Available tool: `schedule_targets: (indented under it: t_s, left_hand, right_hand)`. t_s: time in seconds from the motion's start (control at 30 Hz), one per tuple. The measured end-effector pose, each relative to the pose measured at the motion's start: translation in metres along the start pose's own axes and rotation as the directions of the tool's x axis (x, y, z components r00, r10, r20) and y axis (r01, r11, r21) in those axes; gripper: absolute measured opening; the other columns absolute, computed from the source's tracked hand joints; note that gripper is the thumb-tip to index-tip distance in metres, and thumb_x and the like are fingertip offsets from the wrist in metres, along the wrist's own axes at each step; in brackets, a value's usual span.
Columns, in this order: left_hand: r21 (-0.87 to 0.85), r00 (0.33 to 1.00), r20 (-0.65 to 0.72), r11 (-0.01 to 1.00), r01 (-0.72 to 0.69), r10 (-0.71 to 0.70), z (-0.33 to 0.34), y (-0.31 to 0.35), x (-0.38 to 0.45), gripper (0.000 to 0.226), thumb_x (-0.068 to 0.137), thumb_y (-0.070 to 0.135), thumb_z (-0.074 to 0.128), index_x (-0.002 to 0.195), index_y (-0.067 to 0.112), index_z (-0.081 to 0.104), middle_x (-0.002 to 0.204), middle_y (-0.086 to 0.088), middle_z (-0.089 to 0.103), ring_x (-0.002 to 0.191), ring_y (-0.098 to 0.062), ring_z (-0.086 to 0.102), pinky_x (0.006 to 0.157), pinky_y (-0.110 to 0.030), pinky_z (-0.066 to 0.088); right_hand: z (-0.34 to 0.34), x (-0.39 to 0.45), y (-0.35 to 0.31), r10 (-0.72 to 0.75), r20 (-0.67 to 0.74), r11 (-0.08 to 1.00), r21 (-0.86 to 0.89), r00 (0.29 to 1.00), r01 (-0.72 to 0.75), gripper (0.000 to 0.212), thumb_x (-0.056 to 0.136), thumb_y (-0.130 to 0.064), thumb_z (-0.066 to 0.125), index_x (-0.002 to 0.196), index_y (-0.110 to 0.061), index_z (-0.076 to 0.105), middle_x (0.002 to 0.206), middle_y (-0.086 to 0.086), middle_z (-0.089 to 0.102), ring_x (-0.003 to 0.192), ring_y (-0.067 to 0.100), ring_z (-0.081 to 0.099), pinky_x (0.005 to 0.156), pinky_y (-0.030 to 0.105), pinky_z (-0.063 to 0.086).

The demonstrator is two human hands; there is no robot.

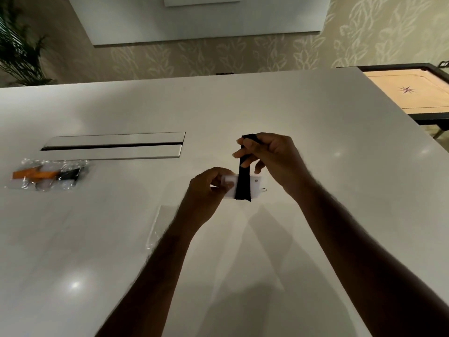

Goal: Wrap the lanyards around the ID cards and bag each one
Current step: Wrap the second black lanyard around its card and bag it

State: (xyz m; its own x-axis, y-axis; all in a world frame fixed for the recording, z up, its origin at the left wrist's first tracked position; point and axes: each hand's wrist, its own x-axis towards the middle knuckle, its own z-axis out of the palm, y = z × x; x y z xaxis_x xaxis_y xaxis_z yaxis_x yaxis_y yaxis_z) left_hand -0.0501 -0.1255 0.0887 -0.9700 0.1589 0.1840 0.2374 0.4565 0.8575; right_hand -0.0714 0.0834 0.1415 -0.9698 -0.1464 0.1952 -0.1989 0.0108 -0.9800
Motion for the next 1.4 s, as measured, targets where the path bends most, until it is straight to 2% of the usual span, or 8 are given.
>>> schedule_targets:
  t_s: [0.23, 0.43, 0.53, 0.63, 0.73, 0.93, 1.17, 1.4]
  left_hand:
    - [-0.192, 0.986, 0.143, 0.98, -0.056, 0.085, -0.01, 0.008, -0.003, 0.03, 0.094, 0.01, 0.073, 0.101, 0.039, 0.073, 0.101, 0.013, 0.075, 0.094, -0.012, 0.068, 0.079, -0.018, 0.056]
    - [-0.363, 0.994, 0.089, 0.932, -0.022, 0.058, -0.016, 0.002, 0.0, 0.023, 0.09, 0.011, 0.075, 0.109, 0.023, 0.075, 0.109, -0.003, 0.077, 0.107, -0.034, 0.068, 0.093, -0.04, 0.058]
    - [-0.389, 0.997, 0.067, 0.921, -0.003, 0.032, -0.015, 0.001, 0.0, 0.021, 0.088, 0.014, 0.076, 0.108, 0.021, 0.075, 0.109, -0.002, 0.078, 0.104, -0.026, 0.072, 0.094, -0.038, 0.058]
    - [-0.467, 0.998, 0.058, 0.884, 0.037, -0.011, -0.015, 0.002, -0.001, 0.021, 0.086, 0.015, 0.079, 0.105, 0.024, 0.076, 0.106, -0.002, 0.078, 0.101, -0.02, 0.071, 0.093, -0.041, 0.058]
    - [-0.449, 0.999, 0.043, 0.893, 0.007, 0.013, -0.02, 0.008, 0.004, 0.025, 0.082, 0.018, 0.079, 0.103, 0.031, 0.077, 0.105, 0.001, 0.079, 0.1, -0.018, 0.073, 0.089, -0.035, 0.06]
    - [-0.386, 1.0, 0.007, 0.922, -0.022, 0.027, -0.019, 0.019, 0.013, 0.021, 0.086, 0.02, 0.08, 0.104, 0.031, 0.077, 0.105, 0.003, 0.079, 0.098, -0.017, 0.073, 0.089, -0.045, 0.061]
    - [-0.309, 0.997, -0.065, 0.949, -0.064, 0.046, -0.013, 0.02, 0.014, 0.022, 0.09, 0.011, 0.078, 0.103, 0.029, 0.074, 0.1, 0.007, 0.078, 0.09, -0.007, 0.071, 0.082, -0.029, 0.059]
    - [-0.259, 0.993, -0.106, 0.963, -0.072, 0.046, -0.012, 0.019, 0.016, 0.022, 0.091, 0.013, 0.078, 0.103, 0.031, 0.073, 0.099, 0.007, 0.077, 0.088, -0.01, 0.07, 0.079, -0.024, 0.058]
  right_hand:
    - [-0.015, 0.004, 0.027, 0.116, 0.003, 0.988, -0.1, 0.993, -0.115, 0.021, 0.101, -0.035, 0.068, 0.108, -0.021, 0.082, 0.107, -0.007, 0.083, 0.061, 0.01, 0.051, 0.063, 0.02, 0.048]
    - [-0.014, -0.015, 0.049, 0.27, 0.216, 0.934, 0.18, 0.938, -0.31, 0.026, 0.105, -0.024, 0.061, 0.122, -0.016, 0.079, 0.118, 0.005, 0.08, 0.103, 0.019, 0.076, 0.078, 0.027, 0.059]
    - [-0.008, -0.023, 0.061, 0.208, 0.243, 0.953, 0.167, 0.947, -0.252, 0.033, 0.103, -0.019, 0.051, 0.125, -0.017, 0.076, 0.103, 0.007, 0.077, 0.085, 0.022, 0.073, 0.068, 0.028, 0.056]
    - [-0.008, -0.03, 0.07, 0.213, 0.275, 0.916, 0.278, 0.937, -0.29, 0.041, 0.101, -0.022, 0.056, 0.138, -0.03, 0.068, 0.121, 0.003, 0.076, 0.104, 0.022, 0.074, 0.081, 0.033, 0.055]
    - [-0.004, -0.039, 0.078, 0.175, 0.304, 0.893, 0.351, 0.937, -0.281, 0.034, 0.088, -0.02, 0.066, 0.119, -0.024, 0.079, 0.103, 0.007, 0.08, 0.093, 0.021, 0.076, 0.081, 0.032, 0.055]
    - [0.003, -0.046, 0.085, 0.183, 0.267, 0.737, 0.599, 0.946, -0.312, 0.036, 0.102, -0.003, 0.048, 0.117, -0.011, 0.08, 0.115, 0.013, 0.079, 0.112, 0.032, 0.075, 0.093, 0.039, 0.061]
    - [0.001, -0.052, 0.086, 0.134, 0.319, 0.741, 0.597, 0.938, -0.308, 0.033, 0.103, 0.003, 0.051, 0.13, -0.003, 0.071, 0.126, 0.015, 0.075, 0.125, 0.039, 0.069, 0.1, 0.041, 0.057]
    - [0.011, -0.051, 0.083, 0.225, 0.174, 0.828, 0.484, 0.959, -0.282, 0.036, 0.092, -0.001, 0.075, 0.127, -0.006, 0.072, 0.111, 0.026, 0.078, 0.094, 0.035, 0.079, 0.087, 0.042, 0.062]
